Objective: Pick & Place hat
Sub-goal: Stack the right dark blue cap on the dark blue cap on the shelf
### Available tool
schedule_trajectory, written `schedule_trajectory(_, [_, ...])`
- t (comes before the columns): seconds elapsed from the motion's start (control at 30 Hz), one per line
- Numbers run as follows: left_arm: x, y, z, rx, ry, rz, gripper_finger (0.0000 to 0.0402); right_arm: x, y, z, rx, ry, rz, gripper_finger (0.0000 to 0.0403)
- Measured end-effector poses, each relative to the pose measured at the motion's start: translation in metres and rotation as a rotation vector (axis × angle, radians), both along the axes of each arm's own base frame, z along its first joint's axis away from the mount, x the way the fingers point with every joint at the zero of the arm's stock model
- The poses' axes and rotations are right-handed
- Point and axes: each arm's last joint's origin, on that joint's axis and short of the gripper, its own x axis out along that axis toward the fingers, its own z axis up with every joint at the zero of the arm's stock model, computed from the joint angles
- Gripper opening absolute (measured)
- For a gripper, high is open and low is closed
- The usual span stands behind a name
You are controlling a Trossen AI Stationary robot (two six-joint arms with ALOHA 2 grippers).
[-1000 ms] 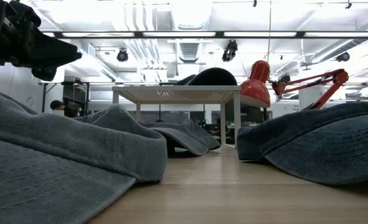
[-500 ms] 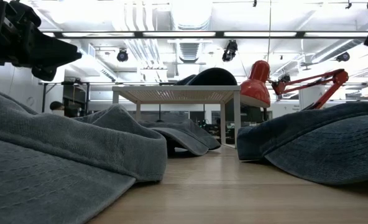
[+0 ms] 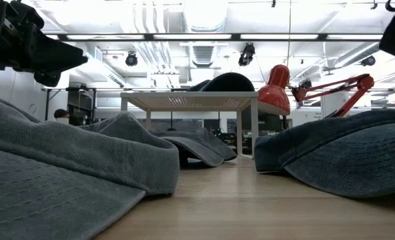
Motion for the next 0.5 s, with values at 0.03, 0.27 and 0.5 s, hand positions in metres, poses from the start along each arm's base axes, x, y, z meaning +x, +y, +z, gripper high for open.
schedule_trajectory(0.03, [0.000,0.000,0.000,0.000,0.000,0.000,0.0122,0.001,0.001,-0.002,-0.004,0.006,0.006,0.0326])
schedule_trajectory(0.27, [0.000,0.000,0.000,0.000,0.000,0.000,0.0122,0.004,0.011,-0.017,-0.027,0.044,0.051,0.0337])
schedule_trajectory(0.5, [0.000,0.000,0.000,0.000,-0.001,0.000,0.0122,0.006,0.020,-0.035,-0.067,0.084,0.097,0.0337])
